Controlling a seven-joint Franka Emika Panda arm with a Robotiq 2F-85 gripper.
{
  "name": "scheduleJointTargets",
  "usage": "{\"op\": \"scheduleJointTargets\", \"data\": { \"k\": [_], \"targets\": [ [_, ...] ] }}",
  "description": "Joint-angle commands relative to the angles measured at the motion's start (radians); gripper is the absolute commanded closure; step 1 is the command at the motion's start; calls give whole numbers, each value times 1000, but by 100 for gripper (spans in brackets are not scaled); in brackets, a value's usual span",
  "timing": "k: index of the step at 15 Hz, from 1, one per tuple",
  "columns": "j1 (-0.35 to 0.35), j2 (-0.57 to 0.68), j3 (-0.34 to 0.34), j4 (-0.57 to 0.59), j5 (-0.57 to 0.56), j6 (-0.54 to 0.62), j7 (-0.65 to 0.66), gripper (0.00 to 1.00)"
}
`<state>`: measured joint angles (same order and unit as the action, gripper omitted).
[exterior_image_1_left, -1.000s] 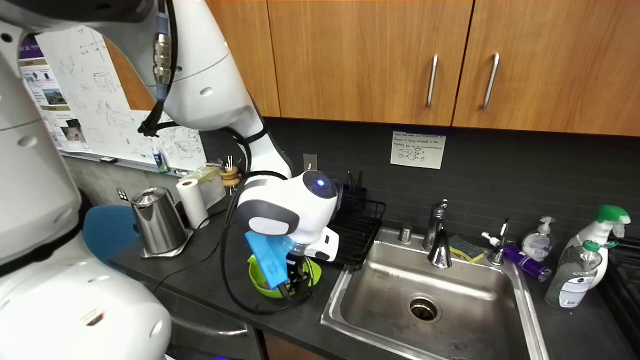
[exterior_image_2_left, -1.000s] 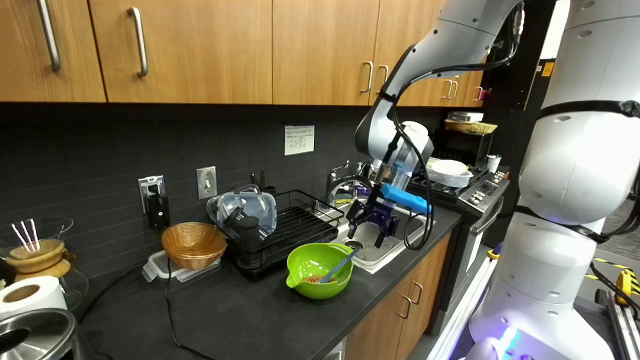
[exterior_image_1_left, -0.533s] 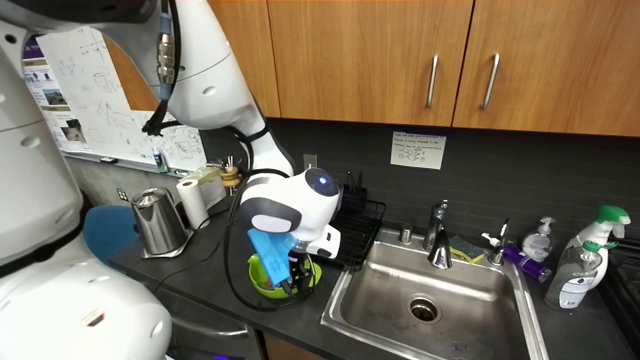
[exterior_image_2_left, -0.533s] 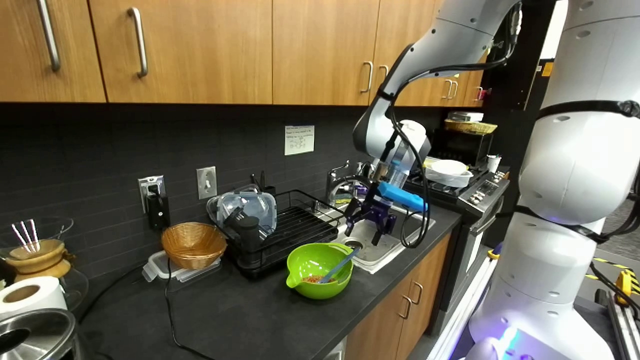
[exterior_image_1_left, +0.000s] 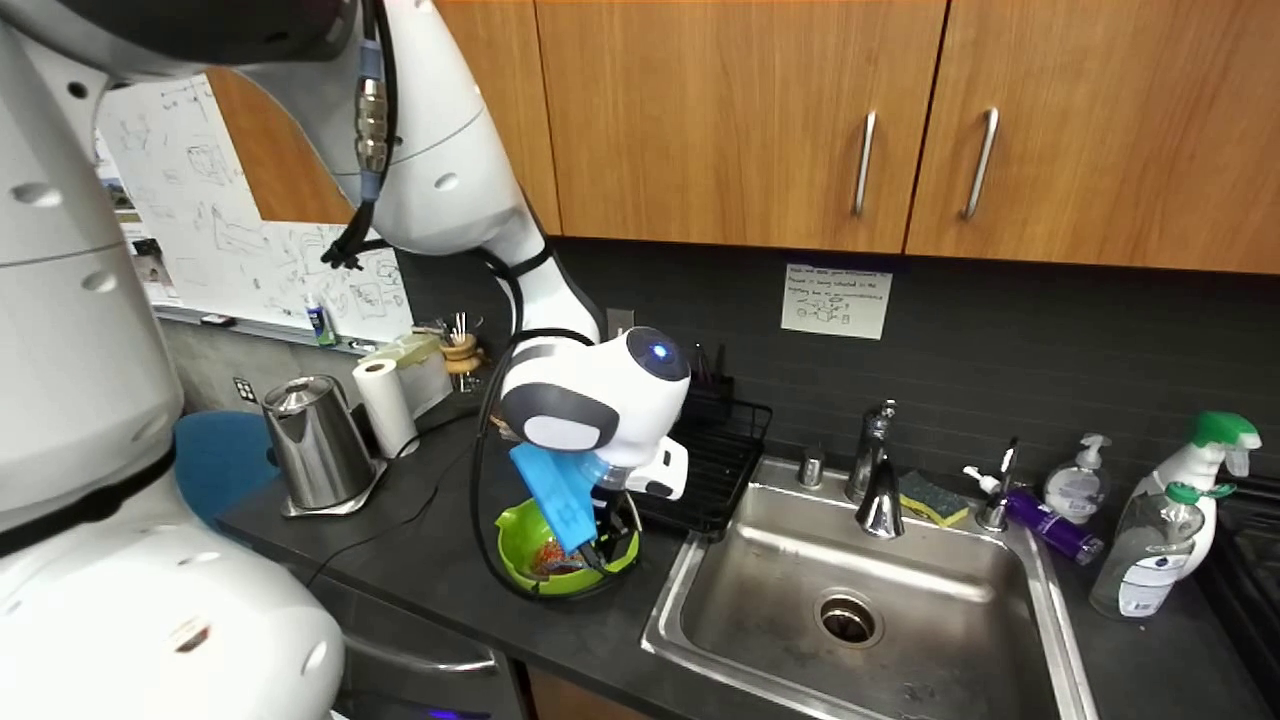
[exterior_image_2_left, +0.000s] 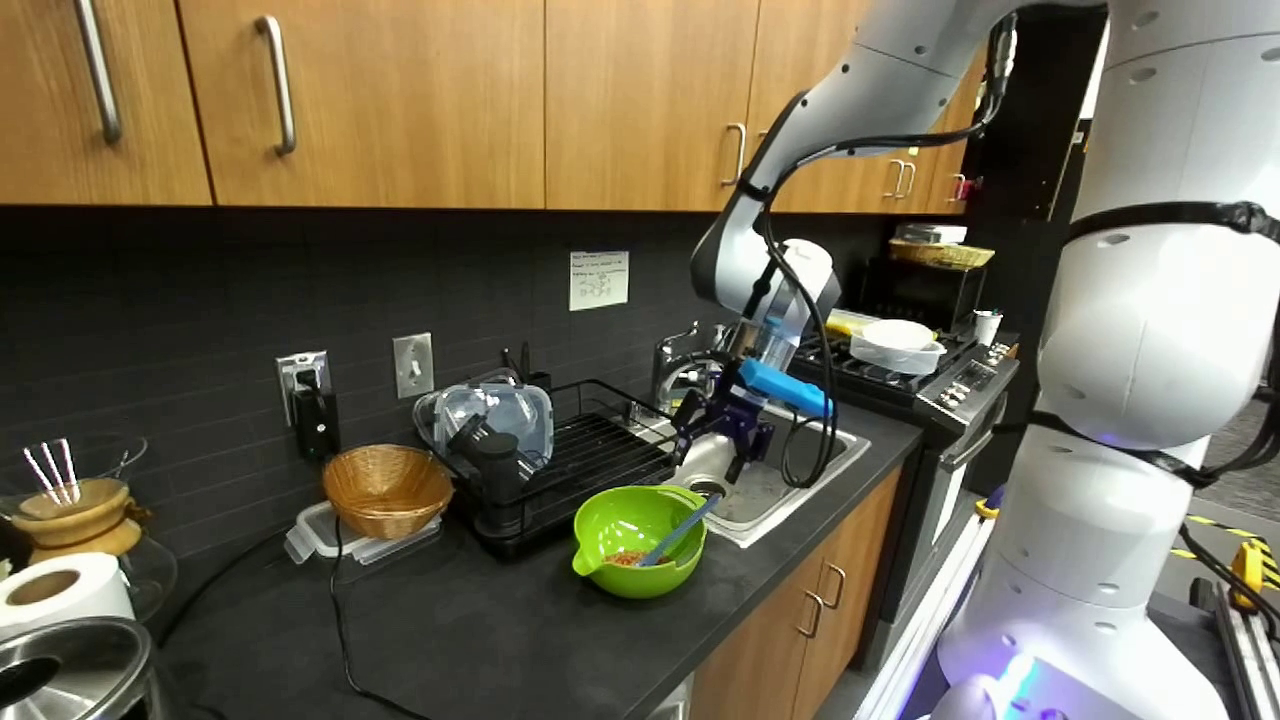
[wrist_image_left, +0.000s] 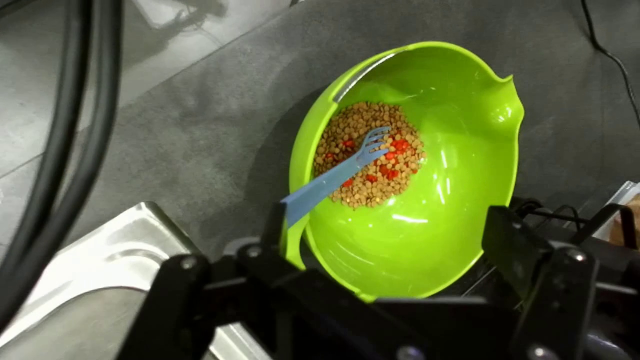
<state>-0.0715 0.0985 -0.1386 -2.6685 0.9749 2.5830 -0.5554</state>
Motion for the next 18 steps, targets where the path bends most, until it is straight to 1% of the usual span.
{"op": "scheduleJointTargets", "data": {
  "k": [1,2,3,5,9,11,12,18],
  "targets": [
    [-5,65,2,57,10,-37,-25,0],
    [-6,77,1,63,9,-41,-20,0],
    [-31,86,25,68,2,-41,-11,0],
    [-39,103,27,64,-13,-50,26,0],
    [-47,65,23,-39,-15,-1,65,0],
    [-51,63,25,-68,-11,32,71,0],
    [-30,66,10,-75,4,50,65,0],
    [-15,74,29,-69,12,164,16,0]
  ]
}}
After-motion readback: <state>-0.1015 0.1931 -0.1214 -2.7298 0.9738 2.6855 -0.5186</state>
